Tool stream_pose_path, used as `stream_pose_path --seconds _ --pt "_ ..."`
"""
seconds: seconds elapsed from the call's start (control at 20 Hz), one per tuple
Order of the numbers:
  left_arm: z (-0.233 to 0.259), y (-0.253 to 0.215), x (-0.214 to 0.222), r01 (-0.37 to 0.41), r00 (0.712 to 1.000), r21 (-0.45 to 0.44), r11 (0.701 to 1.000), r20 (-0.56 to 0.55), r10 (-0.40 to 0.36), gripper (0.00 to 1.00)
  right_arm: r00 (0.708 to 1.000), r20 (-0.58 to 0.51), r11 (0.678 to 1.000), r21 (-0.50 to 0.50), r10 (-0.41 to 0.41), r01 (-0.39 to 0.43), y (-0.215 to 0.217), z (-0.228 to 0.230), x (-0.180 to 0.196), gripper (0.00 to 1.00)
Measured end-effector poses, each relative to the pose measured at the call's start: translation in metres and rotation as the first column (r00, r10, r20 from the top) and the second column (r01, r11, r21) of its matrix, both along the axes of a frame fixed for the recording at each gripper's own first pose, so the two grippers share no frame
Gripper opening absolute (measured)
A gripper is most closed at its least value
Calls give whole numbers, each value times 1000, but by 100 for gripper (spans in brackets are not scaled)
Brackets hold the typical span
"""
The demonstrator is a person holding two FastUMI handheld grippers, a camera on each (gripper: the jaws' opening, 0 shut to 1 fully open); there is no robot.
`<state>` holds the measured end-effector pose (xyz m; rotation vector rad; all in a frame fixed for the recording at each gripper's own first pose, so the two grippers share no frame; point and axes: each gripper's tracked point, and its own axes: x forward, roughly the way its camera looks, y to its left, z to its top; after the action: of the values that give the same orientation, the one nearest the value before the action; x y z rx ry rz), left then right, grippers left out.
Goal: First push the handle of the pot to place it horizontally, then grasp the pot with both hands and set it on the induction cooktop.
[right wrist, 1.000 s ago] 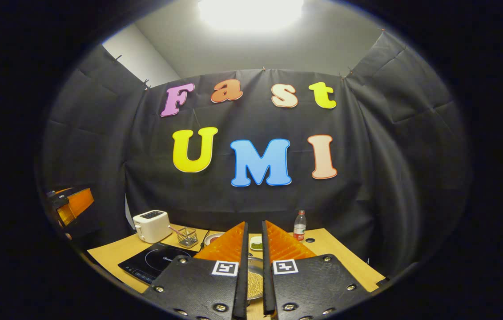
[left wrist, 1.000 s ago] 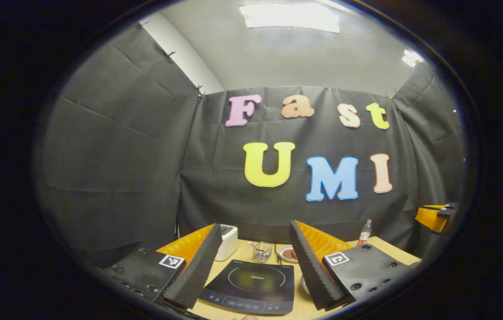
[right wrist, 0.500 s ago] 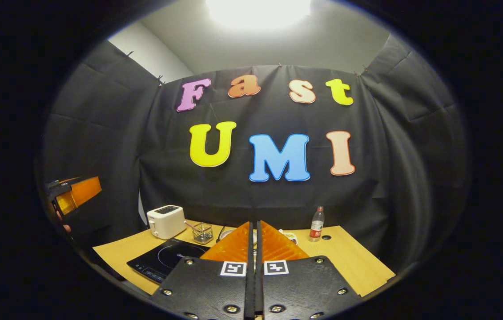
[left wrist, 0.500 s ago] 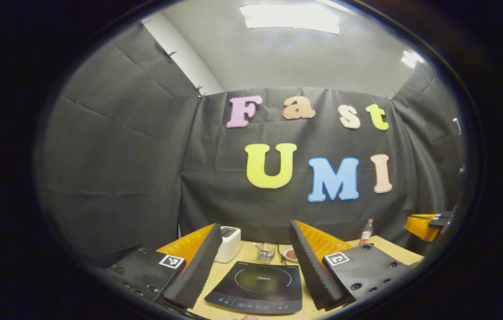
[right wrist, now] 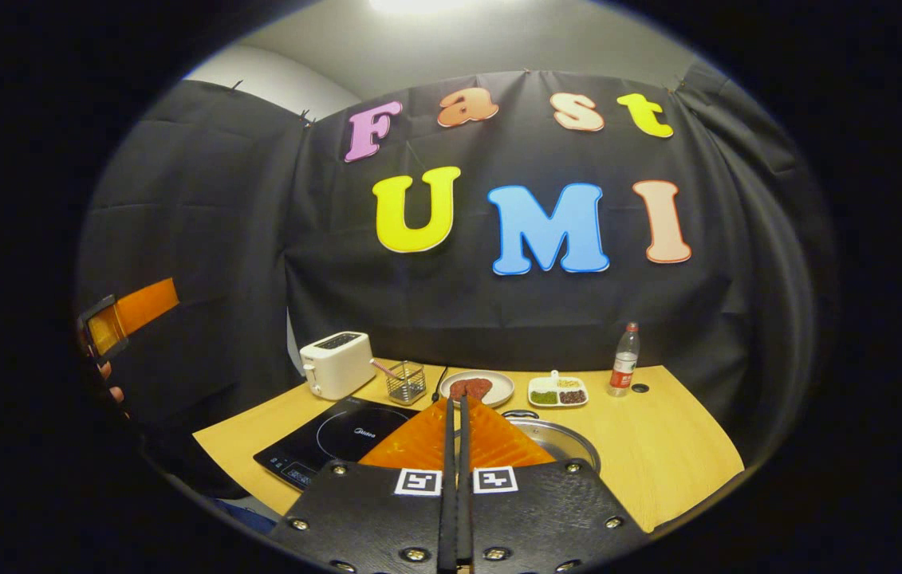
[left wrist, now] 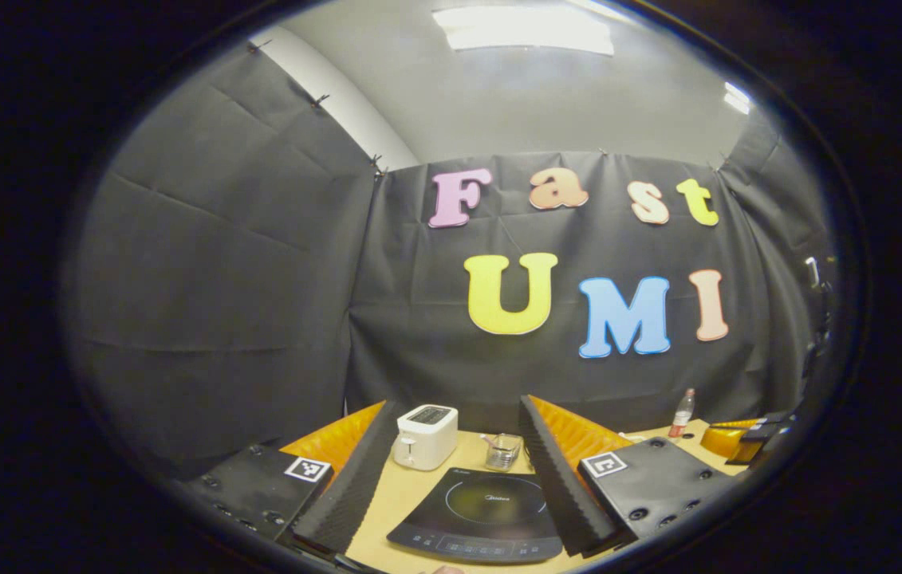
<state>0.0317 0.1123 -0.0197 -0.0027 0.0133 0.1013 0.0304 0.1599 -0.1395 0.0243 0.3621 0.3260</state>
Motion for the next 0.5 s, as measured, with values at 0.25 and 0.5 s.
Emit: stream_pose_path --seconds 0.25,0.5 --pt "-7 -14 9 -40 999 13 999 -16 40 99 987 -108 993 4 115 -115 16 -45 0 0" --pt "-13 -21 14 -64 997 36 997 -35 66 97 954 -221 979 14 203 -205 32 -92 -6 0"
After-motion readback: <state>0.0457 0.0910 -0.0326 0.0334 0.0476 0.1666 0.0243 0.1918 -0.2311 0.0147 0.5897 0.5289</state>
